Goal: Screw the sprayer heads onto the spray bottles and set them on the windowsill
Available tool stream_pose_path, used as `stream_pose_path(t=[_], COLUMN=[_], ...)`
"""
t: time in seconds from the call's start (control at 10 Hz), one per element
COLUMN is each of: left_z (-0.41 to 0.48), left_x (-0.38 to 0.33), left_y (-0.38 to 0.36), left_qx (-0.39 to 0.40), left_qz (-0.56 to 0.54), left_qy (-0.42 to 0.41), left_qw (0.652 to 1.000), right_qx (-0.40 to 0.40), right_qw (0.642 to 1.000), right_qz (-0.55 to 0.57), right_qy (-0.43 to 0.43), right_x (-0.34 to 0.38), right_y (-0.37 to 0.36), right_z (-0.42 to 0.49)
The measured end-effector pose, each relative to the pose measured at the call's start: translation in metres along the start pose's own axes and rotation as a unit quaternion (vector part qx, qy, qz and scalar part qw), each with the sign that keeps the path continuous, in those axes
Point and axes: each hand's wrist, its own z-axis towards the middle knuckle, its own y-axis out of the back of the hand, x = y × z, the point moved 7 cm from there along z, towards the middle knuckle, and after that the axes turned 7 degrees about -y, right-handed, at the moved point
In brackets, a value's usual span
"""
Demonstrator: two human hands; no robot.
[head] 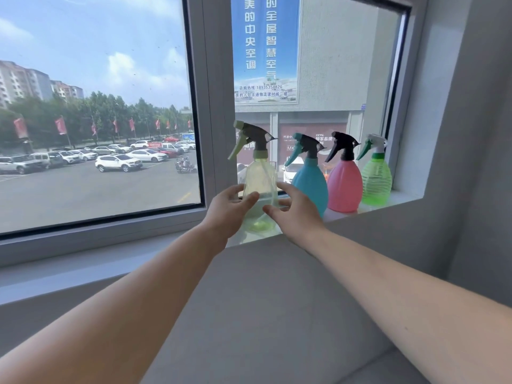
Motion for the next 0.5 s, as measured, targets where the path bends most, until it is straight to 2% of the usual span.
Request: stream_pose_path(t=[0.3,0.5], left_z=[0.0088,0.0027], left_x=[0.0009,0.0001], left_y=[0.0013,0.0014], left_qx=[-0.001,-0.011], left_qz=[0.031,0.066], left_qy=[-0.027,-0.015], left_qw=[0.999,0.998], right_qx=[-0.009,-0.012], right_qw=[1.000,1.000], right_qz=[0.009,0.010], right_qy=[-0.001,-0.005], right_x=[-0.0078,-0.0076], right_y=[-0.0057,-0.0071], right_z=[0.0070,0.0049])
